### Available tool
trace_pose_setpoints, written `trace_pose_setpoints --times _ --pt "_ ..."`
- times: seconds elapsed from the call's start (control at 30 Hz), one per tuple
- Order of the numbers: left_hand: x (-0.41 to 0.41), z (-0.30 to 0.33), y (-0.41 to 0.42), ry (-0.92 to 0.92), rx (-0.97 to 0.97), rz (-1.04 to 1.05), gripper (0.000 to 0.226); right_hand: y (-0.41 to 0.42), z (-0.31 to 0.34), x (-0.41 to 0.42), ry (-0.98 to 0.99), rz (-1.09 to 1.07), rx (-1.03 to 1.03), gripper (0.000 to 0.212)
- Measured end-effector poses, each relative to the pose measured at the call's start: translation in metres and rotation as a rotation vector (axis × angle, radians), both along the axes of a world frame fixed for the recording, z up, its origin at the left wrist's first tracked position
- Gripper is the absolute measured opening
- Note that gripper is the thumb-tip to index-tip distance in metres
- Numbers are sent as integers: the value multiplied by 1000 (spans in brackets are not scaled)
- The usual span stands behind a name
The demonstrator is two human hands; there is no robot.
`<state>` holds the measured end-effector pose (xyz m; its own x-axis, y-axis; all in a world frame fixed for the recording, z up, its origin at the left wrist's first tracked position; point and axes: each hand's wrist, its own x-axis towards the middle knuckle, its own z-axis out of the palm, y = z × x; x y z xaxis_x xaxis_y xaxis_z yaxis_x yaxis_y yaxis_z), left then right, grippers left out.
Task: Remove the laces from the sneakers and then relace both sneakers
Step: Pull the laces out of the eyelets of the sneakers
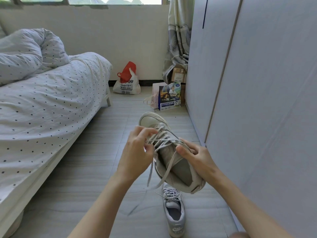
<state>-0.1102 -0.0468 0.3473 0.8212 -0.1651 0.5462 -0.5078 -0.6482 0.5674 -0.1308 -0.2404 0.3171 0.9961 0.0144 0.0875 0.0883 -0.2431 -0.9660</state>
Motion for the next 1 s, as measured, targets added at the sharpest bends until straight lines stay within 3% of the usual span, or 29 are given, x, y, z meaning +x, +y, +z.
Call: trace_pose_setpoints --times 0.2,0.27,0.37,0.47,0.53,0.67,0.83,1.0 --pt "-7 5 -9 -127 97 -215 9 -4 -1 -3 0 15 -107 97" --pt "-8 9 -9 -87 -68 -176 4 -4 0 -3 -6 21 -113 95" --pt "-6 17 -7 91 -494 -44 15 -3 1 -4 -1 10 -126 88" --pt "-5 19 -5 216 -643 -34 18 -3 2 -4 -1 -2 -151 83" --pt "-8 17 -4 249 -529 -148 18 -3 2 -5 -2 7 -179 84" --pt "-8 8 -7 164 -111 -245 55 0 2 -7 -7 53 -202 70" --pt "-7 6 -8 134 -123 -234 23 6 4 -10 -37 85 -251 46" --pt "-7 10 -7 291 -188 -247 60 6 4 -9 -52 89 -254 57"
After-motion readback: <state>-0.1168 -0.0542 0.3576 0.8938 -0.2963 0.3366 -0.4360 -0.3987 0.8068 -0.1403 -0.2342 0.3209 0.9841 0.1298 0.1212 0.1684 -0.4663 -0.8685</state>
